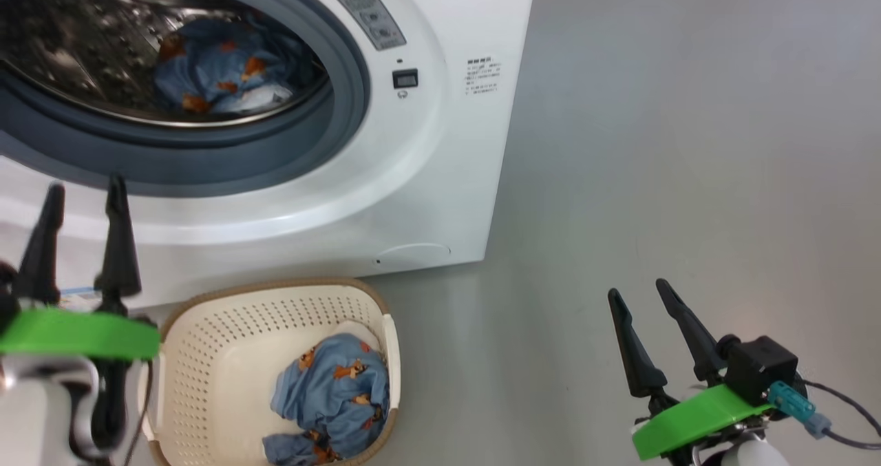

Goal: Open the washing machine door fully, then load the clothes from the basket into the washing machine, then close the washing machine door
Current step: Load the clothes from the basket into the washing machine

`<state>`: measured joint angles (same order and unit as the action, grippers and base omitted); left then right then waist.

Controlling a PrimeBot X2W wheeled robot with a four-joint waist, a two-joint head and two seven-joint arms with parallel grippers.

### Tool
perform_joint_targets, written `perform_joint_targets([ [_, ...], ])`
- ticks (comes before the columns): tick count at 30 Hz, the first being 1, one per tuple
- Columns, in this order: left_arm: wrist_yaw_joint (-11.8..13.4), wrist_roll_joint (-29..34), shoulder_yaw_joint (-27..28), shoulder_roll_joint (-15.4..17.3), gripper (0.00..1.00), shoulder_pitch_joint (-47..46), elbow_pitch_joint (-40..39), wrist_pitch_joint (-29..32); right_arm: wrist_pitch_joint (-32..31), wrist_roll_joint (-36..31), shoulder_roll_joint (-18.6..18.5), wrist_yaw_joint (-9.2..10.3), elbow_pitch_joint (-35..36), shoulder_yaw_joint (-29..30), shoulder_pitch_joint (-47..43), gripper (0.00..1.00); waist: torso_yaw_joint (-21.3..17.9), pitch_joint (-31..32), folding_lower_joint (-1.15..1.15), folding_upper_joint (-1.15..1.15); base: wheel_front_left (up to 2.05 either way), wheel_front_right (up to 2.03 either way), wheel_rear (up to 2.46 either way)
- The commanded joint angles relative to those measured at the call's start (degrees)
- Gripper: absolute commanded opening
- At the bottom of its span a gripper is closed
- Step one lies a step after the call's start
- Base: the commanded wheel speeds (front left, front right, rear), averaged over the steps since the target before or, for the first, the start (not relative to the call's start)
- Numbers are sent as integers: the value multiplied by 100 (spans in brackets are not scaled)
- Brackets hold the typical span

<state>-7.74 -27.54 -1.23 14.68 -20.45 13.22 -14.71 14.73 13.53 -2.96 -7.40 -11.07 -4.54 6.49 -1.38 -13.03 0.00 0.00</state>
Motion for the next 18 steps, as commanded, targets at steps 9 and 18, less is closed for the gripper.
perform_joint_targets([
  [9,25,528,636,-172,100,1034,-633,-29,27,-213,8,-9,242,-26,-204,100,-14,414,0,0,0,0,0],
  [18,25,930,1085,-548,100,1895,-1036,-29,27,-395,8,-9,320,34,-312,100,-42,627,0,0,0,0,0],
])
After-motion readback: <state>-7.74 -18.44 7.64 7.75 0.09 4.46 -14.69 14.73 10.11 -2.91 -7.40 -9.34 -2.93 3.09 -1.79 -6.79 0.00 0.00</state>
